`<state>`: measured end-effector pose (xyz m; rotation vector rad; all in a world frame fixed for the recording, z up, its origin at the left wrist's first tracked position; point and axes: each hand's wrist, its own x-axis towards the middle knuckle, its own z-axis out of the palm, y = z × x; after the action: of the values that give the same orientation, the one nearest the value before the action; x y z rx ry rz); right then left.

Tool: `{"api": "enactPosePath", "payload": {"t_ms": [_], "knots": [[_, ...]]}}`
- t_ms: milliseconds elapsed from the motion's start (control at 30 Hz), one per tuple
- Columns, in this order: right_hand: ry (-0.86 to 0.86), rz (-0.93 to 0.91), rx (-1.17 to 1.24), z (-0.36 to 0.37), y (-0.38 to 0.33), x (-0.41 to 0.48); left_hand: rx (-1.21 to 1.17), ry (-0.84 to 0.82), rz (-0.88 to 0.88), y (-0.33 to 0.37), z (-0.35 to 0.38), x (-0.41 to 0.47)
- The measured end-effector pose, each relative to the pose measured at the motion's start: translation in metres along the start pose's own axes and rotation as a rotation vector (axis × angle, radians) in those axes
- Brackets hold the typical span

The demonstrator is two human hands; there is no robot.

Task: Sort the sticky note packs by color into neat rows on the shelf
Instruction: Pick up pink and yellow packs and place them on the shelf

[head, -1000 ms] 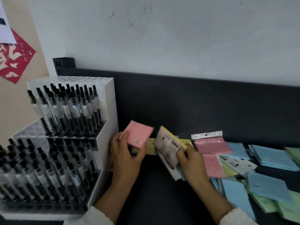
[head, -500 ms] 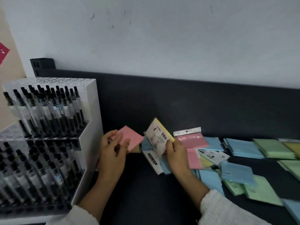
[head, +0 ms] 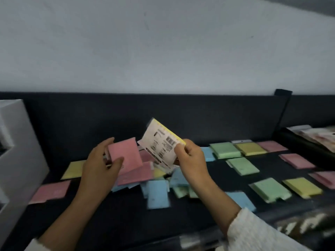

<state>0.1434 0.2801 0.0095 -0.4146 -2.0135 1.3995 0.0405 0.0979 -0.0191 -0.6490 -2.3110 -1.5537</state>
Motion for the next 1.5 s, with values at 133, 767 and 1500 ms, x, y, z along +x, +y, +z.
{"api": "enactPosePath", "payload": {"t_ms": [133, 767, 1500], "knots": [[0.070, -0.009, -0.001, -0.075, 0.013, -0.008, -0.106, -0.057, -0.013, 0.056, 0.048, -0.028], [0.410, 0.187, 0.059, -0.392, 0.118, -0.050, -0.271, -0.389, 0.056, 0.236, 0.293, -0.122], [0.600, 0.120, -0.091, -0.523, 0.180, 0.078, -0.041, -0.835, 0.065, 0.284, 0.535, -0.016]]}}
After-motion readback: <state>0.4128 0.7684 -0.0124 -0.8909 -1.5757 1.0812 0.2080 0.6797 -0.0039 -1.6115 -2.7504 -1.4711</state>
